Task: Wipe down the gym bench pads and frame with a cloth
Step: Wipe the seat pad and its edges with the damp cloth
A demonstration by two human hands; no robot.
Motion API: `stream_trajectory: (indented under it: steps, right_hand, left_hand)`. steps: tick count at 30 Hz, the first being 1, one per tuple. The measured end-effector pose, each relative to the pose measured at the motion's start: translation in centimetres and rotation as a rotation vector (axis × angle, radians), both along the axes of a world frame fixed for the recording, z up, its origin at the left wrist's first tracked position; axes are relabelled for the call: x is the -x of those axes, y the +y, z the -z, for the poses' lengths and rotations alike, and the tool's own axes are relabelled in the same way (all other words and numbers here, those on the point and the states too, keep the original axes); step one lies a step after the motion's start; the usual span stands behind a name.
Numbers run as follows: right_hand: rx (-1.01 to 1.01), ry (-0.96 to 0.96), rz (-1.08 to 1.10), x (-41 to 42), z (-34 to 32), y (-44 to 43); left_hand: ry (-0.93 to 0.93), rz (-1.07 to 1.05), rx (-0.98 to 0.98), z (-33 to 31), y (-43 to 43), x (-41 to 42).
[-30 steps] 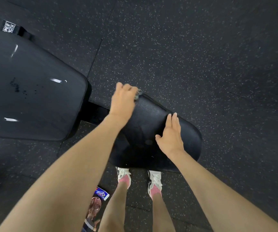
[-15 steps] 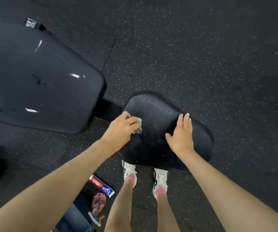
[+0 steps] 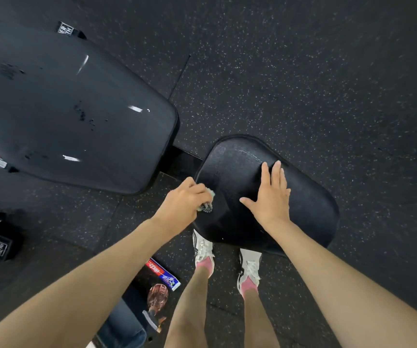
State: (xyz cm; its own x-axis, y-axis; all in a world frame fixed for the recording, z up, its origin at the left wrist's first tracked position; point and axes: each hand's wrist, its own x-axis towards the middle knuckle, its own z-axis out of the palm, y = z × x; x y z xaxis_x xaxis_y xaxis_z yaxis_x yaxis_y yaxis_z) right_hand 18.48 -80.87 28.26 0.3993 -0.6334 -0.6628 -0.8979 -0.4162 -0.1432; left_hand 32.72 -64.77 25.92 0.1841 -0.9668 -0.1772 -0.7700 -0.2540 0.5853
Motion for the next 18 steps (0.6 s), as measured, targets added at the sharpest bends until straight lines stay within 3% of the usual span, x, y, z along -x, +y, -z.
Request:
stream_trajectory:
  steps: [2, 5, 9, 14, 18]
  right_hand:
    - [0.008, -0.003, 0.003, 0.1, 0.0, 0.0]
    - [0.011, -0.003, -0.003, 0.2, 0.3, 0.0]
    - [0.037, -0.011, -0.012, 0.4, 0.7, 0.3]
    - [0.026, -0.064, -0.020, 1.0, 0.5, 0.1]
    - [0.038, -0.164, -0.032, 2.8, 0.0, 0.1]
  left_hand:
    - [-0.003, -0.041, 0.028, -0.5, -1.4, -0.9]
    - [-0.015, -0.283, 0.094, -0.9, -6.5, -2.4]
    - [-0.024, -0.375, 0.013, 0.3, -10.5, -2.7]
    - [-0.041, -0.298, 0.080, 1.5, -3.9, 0.8]
    - [-0.054, -0.284, 0.021, 0.8, 1.6, 4.1]
